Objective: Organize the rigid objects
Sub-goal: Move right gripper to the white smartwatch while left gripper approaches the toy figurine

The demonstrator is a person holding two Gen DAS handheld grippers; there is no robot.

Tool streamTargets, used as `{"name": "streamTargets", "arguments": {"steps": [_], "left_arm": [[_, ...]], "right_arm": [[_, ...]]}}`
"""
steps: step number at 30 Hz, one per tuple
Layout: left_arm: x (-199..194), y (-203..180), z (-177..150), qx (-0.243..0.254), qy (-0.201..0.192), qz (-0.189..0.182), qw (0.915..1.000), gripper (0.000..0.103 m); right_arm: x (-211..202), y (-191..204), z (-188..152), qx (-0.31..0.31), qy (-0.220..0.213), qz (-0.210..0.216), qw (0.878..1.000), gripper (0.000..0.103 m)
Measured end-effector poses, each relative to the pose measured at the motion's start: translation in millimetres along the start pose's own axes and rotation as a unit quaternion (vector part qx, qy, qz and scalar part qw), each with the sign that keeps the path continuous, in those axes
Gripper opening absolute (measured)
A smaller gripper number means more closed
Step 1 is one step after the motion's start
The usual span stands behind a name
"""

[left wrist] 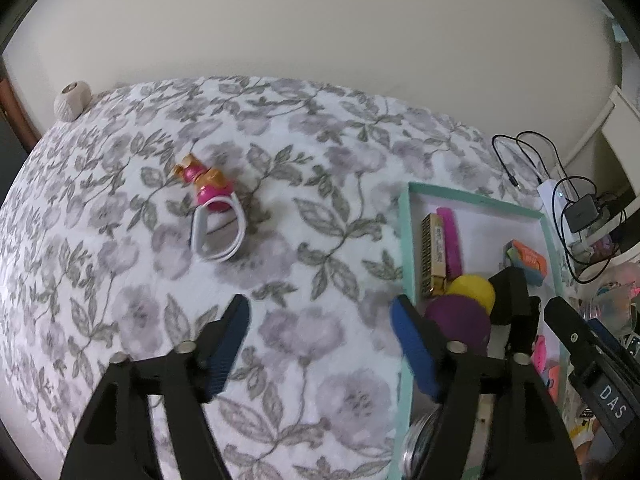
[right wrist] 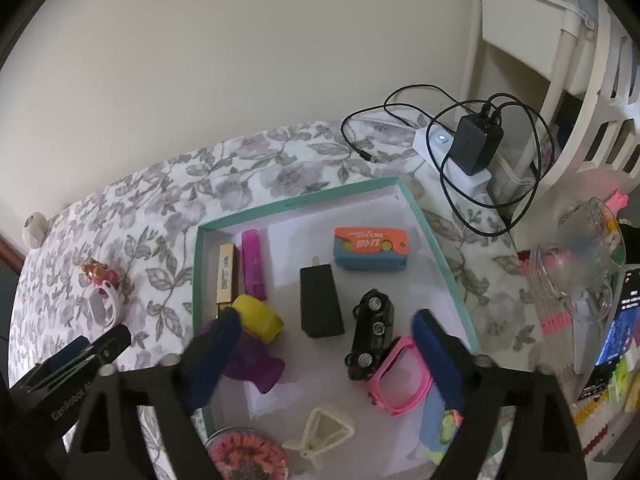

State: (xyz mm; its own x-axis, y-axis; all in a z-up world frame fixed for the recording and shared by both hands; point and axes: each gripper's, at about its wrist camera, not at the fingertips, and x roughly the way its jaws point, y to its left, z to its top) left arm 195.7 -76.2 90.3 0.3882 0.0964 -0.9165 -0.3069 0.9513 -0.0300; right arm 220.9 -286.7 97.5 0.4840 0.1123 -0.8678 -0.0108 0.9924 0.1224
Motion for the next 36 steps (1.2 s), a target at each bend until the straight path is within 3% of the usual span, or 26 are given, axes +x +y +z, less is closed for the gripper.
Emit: {"name": "streamTargets", "arguments": {"steps": [8, 12, 36], "left_arm": [[-3.5, 27.3, -6.6, -0.037, 0.006, 0.001, 0.9993, 0.082], [-2.5, 35.1, -10.1, -0.044, 0.008, 0.002, 0.9990, 0.100], [-5.8, 66.5, -9.8, -0.056, -0.002, 0.002, 0.9984, 0.101]], "right_arm": [[-2.6, 13.0, -6.3, -0.004, 0.006, -0.008, 1.000, 0.092], [-5.3, 17.8, -10.1, -0.008, 0.003, -0.016, 1.000, 0.103], [-11.5, 36.3, -16.6, -0.027, 0.001, -0.028, 0.999, 0.103]]}}
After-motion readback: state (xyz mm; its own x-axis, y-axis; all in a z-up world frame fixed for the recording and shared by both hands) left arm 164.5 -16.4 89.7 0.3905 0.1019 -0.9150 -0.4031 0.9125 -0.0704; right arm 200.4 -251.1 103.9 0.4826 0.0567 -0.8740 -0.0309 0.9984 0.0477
